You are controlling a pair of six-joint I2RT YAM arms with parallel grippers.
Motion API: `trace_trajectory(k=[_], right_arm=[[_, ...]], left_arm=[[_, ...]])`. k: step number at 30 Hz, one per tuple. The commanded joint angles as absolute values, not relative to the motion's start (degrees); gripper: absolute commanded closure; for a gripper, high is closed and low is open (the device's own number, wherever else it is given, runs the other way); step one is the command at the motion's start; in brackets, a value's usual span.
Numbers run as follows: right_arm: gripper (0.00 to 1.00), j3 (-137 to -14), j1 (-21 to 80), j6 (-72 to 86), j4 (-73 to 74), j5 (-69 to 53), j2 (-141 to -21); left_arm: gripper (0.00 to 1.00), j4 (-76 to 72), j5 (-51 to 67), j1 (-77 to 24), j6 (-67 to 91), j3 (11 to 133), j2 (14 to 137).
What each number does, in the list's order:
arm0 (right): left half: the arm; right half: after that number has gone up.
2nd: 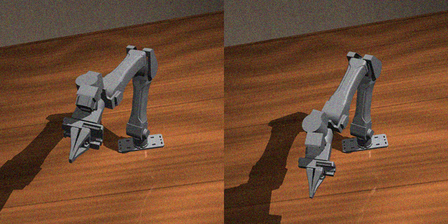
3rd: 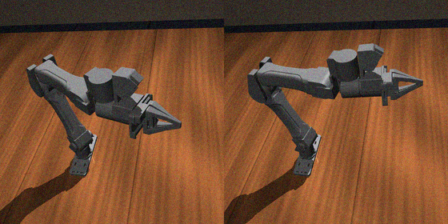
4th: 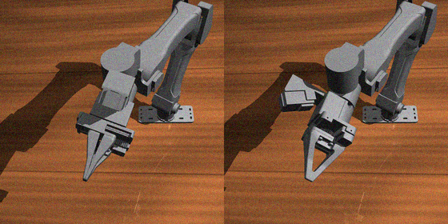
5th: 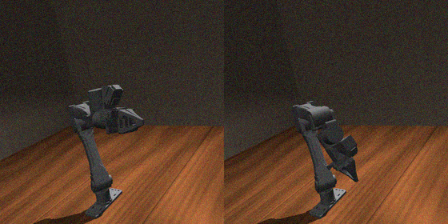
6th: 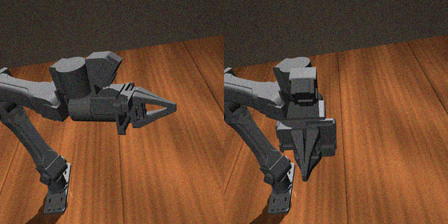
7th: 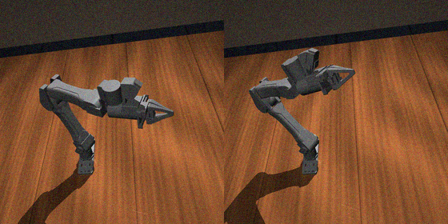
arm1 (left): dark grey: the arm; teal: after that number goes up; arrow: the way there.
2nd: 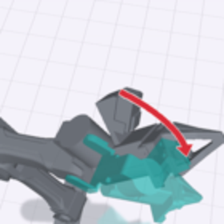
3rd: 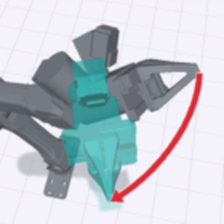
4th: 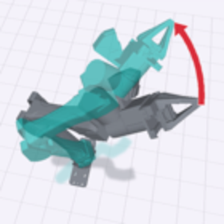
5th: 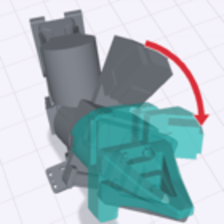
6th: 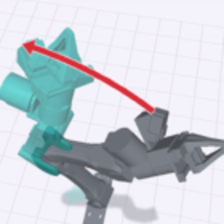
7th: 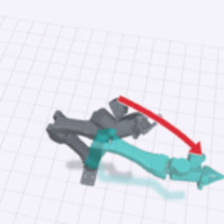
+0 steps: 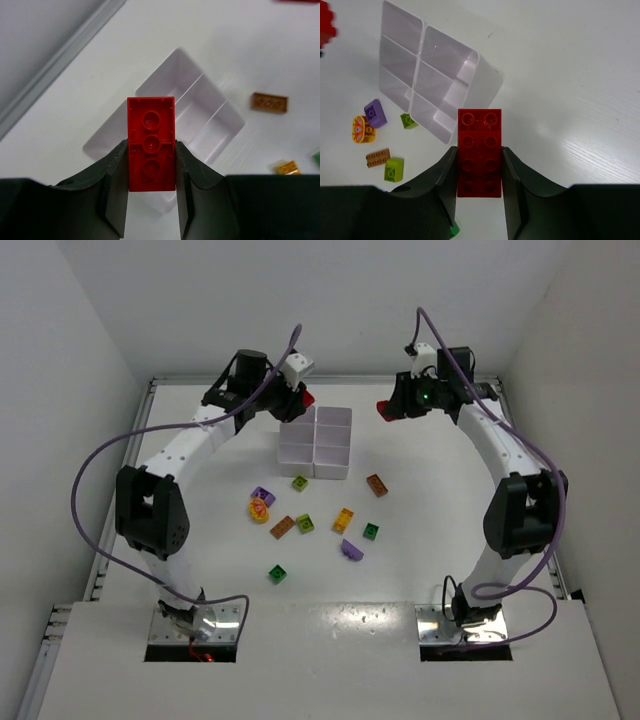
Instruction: Sort the legos into containers by color
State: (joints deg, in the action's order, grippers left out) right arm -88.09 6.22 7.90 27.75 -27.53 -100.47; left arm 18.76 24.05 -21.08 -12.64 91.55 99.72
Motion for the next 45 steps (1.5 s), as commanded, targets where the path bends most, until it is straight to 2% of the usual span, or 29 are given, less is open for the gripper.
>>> trace_trajectory(k=[1,19,38,44,45], right_arm=[[1.0,-92.54,7.82,9.4,25.49,-29.44,-102.03],[1.0,-90.27,9.14,9.93,24.87,-29.97,-100.99],[1.0,-86.84,8.61,9.4,24.87,-28.92,-99.84],[1.0,-86.84,8.61,9.4,24.87,-28.92,-99.32],[1.0,-86.84,8.61,9.4,24.87,-28.92,-99.32]], left_arm=[[0.88,22.5,21.88,-18.55,-16.0,92.63,103.27],[0.85,24.7,15.64,-17.4,-31.28,106.52,115.22],[0.85,24.17,18.63,-18.46,-45.52,98.09,113.12],[0.73,23.03,17.58,-18.46,-46.67,98.09,113.12],[0.67,23.03,17.58,-18.46,-46.67,98.09,113.12]])
